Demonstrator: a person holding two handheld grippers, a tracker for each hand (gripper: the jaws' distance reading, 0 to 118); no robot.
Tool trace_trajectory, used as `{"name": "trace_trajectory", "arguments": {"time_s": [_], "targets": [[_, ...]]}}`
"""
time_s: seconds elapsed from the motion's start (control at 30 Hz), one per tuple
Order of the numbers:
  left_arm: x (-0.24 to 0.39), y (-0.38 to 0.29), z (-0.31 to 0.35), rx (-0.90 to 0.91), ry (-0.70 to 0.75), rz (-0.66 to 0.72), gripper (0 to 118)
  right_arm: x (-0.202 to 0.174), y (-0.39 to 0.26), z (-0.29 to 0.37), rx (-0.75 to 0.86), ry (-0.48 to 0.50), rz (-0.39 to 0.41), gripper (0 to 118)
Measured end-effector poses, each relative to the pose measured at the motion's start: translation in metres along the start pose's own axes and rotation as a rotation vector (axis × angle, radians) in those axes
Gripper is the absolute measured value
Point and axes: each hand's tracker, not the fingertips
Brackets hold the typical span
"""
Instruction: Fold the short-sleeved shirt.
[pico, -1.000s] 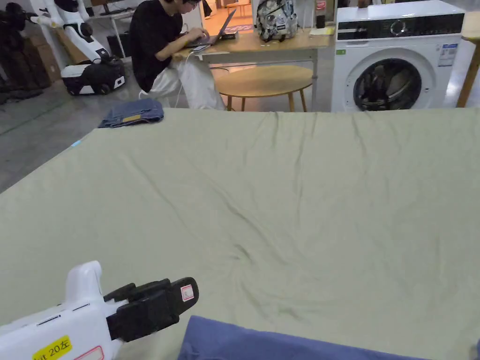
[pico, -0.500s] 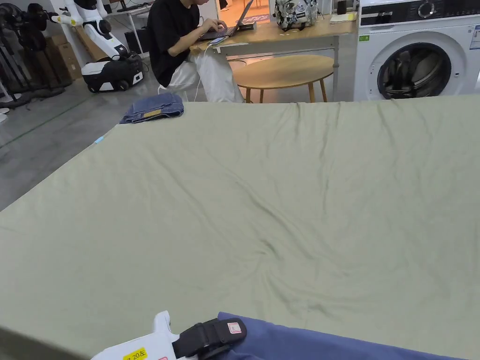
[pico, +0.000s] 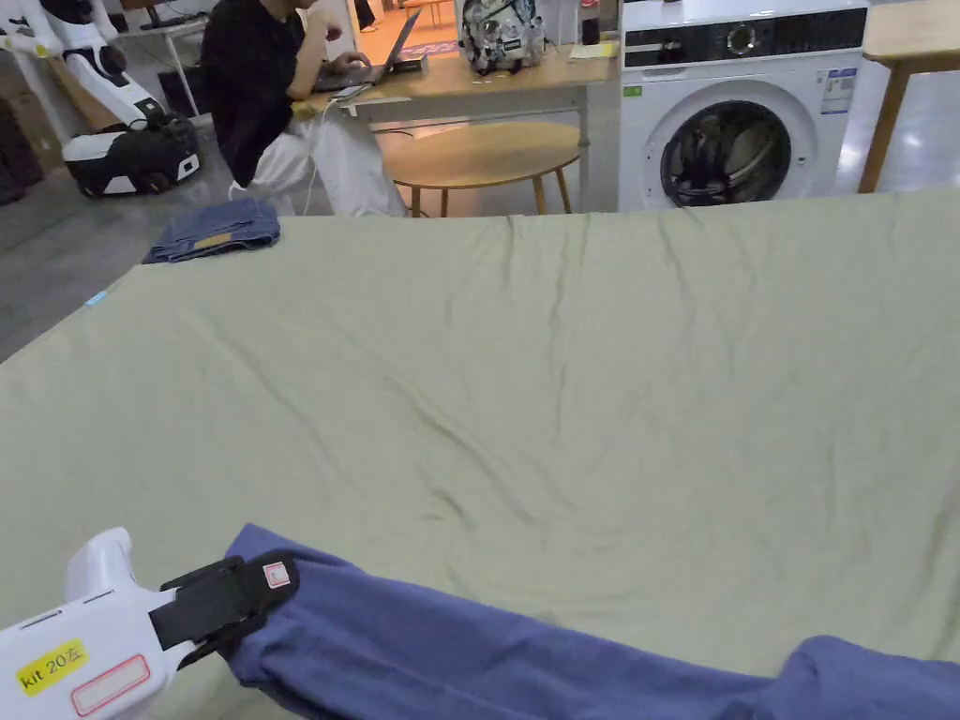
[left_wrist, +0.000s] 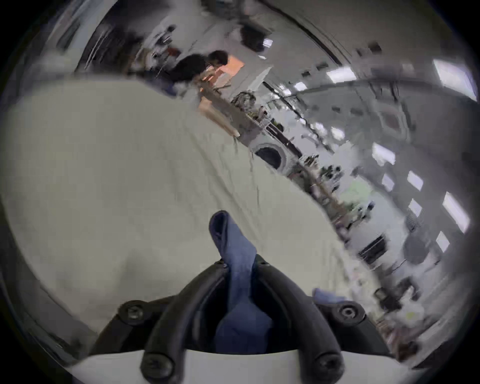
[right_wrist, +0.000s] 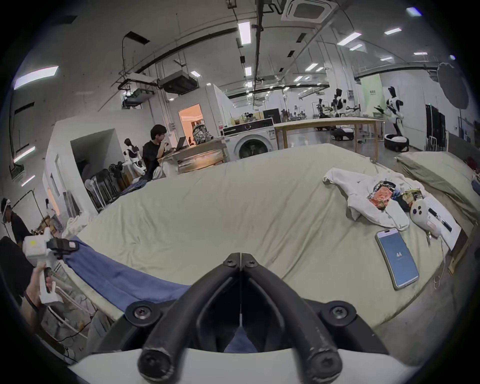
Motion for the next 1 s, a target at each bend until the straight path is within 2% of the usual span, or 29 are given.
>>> {"name": "trace_trajectory", "arguments": {"time_s": [0.07, 0.13, 0.23, 0.27, 0.33, 0.4, 0.47, 0.5, 0.53, 0.57, 0.6, 0.67, 0.7, 0.73, 0.77, 0.8, 0.87, 0.93, 1.0], "targets": [[0.035, -0.002, -0.012, -0.043, 0.002, -0.123, 5, -0.002, 0.000, 0.002, 0.003, -0.003, -0.023, 0], [0.070, -0.021, -0.037, -0.092, -0.047, -0.147, 5, -0.001, -0.001, 0.003, 0.001, 0.009, -0.048, 0], [0.118, -0.068, -0.084, -0.181, -0.047, -0.267, 5, -0.004, -0.004, 0.009, 0.001, 0.012, -0.051, 0], [0.132, -0.084, -0.101, -0.249, -0.102, -0.293, 5, -0.004, -0.007, 0.012, -0.002, 0.010, -0.049, 0], [0.155, -0.112, -0.129, -0.296, -0.142, -0.271, 5, -0.002, -0.012, 0.015, -0.012, 0.003, -0.059, 0], [0.174, -0.130, -0.151, -0.356, -0.200, -0.308, 5, 0.001, -0.018, 0.015, -0.029, -0.003, -0.071, 0], [0.182, -0.139, -0.166, -0.402, -0.196, -0.312, 5, 0.006, -0.024, 0.013, -0.049, -0.030, -0.068, 0], [0.185, -0.140, -0.167, -0.414, -0.226, -0.320, 10, 0.008, -0.026, 0.013, -0.056, -0.032, -0.069, 0], [0.188, -0.138, -0.167, -0.415, -0.288, -0.320, 29, 0.011, -0.028, 0.014, -0.062, -0.033, -0.072, 0], [0.188, -0.133, -0.163, -0.400, -0.343, -0.306, 65, 0.013, -0.028, 0.014, -0.065, -0.035, -0.079, 0], [0.179, -0.128, -0.161, -0.353, -0.393, -0.300, 67, 0.016, -0.029, 0.015, -0.069, -0.035, -0.089, 0], [0.170, -0.113, -0.153, -0.328, -0.462, -0.262, 62, 0.022, -0.031, 0.015, -0.070, -0.035, -0.116, 0], [0.167, -0.109, -0.154, -0.331, -0.466, -0.228, 53, 0.026, -0.032, 0.014, -0.067, -0.039, -0.126, 0], [0.172, -0.109, -0.141, -0.337, -0.381, -0.190, 36, 0.028, -0.033, 0.013, -0.064, -0.043, -0.139, 0], [0.166, -0.114, -0.145, -0.324, -0.354, -0.173, 9, 0.030, -0.033, 0.013, -0.062, -0.047, -0.154, 0], [0.162, -0.119, -0.150, -0.329, -0.352, -0.168, 4, 0.032, -0.033, 0.013, -0.062, -0.048, -0.164, 0], [0.163, -0.140, -0.165, -0.398, -0.333, -0.130, 4, 0.038, -0.035, 0.014, -0.063, -0.042, -0.172, 0], [0.166, -0.166, -0.184, -0.503, -0.379, -0.117, 4, 0.036, -0.035, 0.016, -0.062, -0.050, -0.164, 0], [0.173, -0.193, -0.205, -0.593, -0.285, -0.166, 2, 0.033, -0.035, 0.015, -0.067, -0.045, -0.159, 0]]}}
